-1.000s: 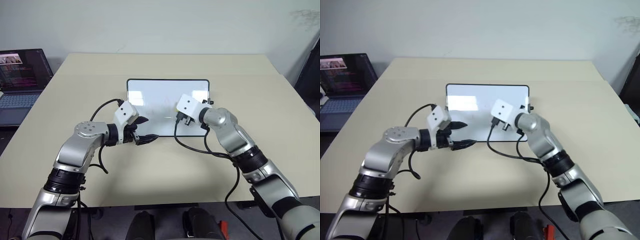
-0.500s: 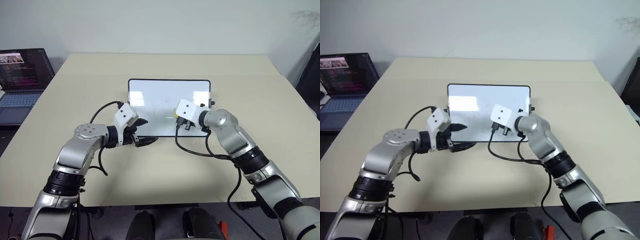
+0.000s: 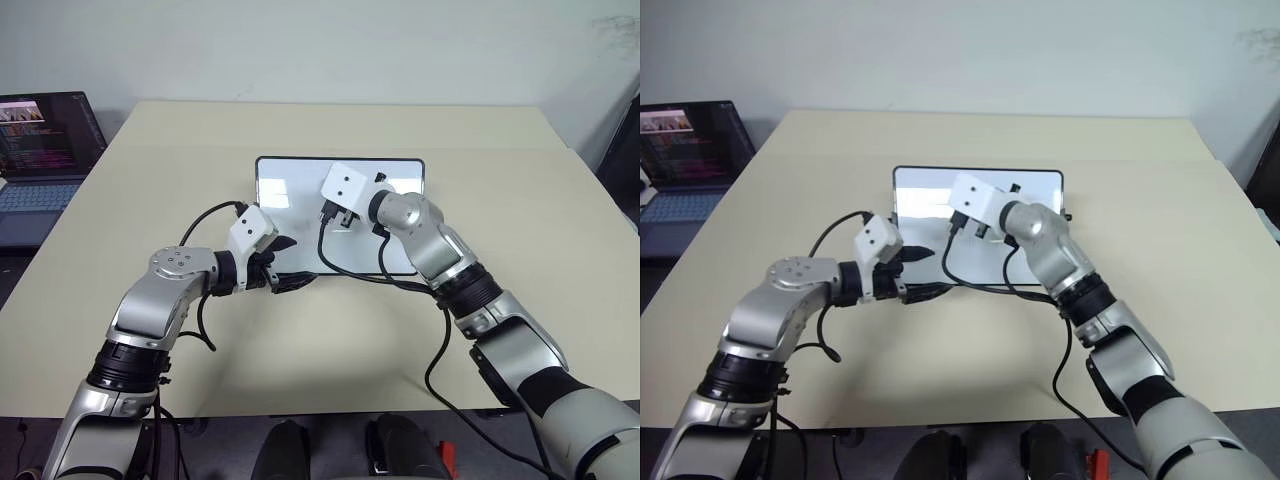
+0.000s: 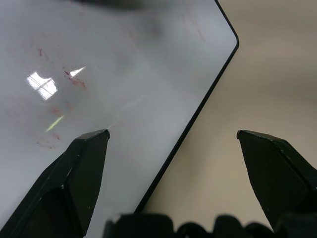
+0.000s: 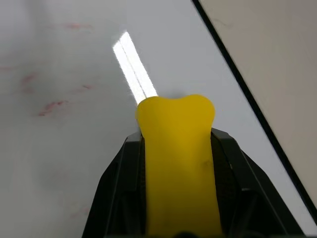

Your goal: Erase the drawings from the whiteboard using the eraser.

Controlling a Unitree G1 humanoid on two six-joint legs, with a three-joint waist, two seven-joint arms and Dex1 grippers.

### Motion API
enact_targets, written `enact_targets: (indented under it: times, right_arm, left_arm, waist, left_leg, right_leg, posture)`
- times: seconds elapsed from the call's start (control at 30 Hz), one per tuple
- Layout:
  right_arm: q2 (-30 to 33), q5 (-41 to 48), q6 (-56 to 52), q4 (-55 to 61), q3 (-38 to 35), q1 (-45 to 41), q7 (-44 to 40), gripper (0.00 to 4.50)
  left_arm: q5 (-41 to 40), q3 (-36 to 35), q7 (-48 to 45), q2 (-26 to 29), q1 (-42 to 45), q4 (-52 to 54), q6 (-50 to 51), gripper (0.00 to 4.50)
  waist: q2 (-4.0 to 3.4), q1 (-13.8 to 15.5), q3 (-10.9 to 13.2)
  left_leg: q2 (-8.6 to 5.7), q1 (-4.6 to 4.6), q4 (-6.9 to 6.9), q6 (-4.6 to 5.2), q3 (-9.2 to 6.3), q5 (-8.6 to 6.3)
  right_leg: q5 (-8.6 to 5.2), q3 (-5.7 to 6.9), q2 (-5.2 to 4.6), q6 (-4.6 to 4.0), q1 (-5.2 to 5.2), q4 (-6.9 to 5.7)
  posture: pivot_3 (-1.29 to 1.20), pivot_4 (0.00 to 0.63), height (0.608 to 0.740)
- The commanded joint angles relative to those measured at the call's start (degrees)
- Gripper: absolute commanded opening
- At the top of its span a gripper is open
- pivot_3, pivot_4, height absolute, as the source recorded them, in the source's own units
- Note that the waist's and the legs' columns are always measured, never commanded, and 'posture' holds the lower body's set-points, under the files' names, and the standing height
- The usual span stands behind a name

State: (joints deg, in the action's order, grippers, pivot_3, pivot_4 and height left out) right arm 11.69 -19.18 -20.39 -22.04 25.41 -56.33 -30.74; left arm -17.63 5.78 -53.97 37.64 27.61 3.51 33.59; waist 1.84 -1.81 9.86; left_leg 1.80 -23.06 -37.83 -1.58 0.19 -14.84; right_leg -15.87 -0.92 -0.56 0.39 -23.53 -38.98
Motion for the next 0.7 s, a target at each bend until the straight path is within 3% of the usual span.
enact_targets:
  times: [0.03,0.33,0.53,0.7]
  right_arm:
    - [2.6,-1.2,-2.4,1.8,1.6,3.8,-3.9,1.35]
    - [1.9,1.9,-4.9,7.4,-3.9,5.9,-2.6,1.35]
    - [-1.0,13.0,-17.1,25.9,-16.8,10.7,-2.4,1.35]
    - [1.7,20.1,-28.4,44.1,-23.6,18.3,-3.4,1.35]
  left_arm:
    - [-0.5,-1.3,0.4,0.2,0.2,1.7,0.0,4.5]
    - [-0.6,-1.1,0.6,-0.2,1.0,0.9,-0.4,4.5]
    - [-1.5,-1.3,0.0,-1.1,1.3,1.3,-1.3,4.5]
    - [-2.1,-1.0,-1.7,-1.5,0.9,3.1,-2.0,4.5]
  waist:
    - [0.0,0.0,0.0]
    - [0.0,0.1,0.0]
    - [-0.01,0.2,0.0]
    - [-0.01,0.3,0.0]
  left_leg:
    - [-0.01,0.02,-0.01,0.0,-0.01,0.0]
    - [-0.05,0.29,-0.12,0.09,-0.08,0.1]
    - [-0.03,0.11,-0.08,0.07,-0.09,0.08]
    - [-0.05,0.0,0.01,0.0,-0.09,-0.01]
  right_leg:
    - [0.0,0.01,-0.02,0.0,0.03,0.0]
    - [0.07,0.06,0.05,0.04,0.29,-0.15]
    - [0.07,0.06,0.02,0.03,0.16,-0.1]
    - [-0.03,0.07,-0.07,0.06,0.11,0.02]
  posture:
    - [0.0,0.15,0.74]
    - [0.0,0.15,0.74]
    - [0.0,0.15,0.74]
    - [0.0,0.15,0.74]
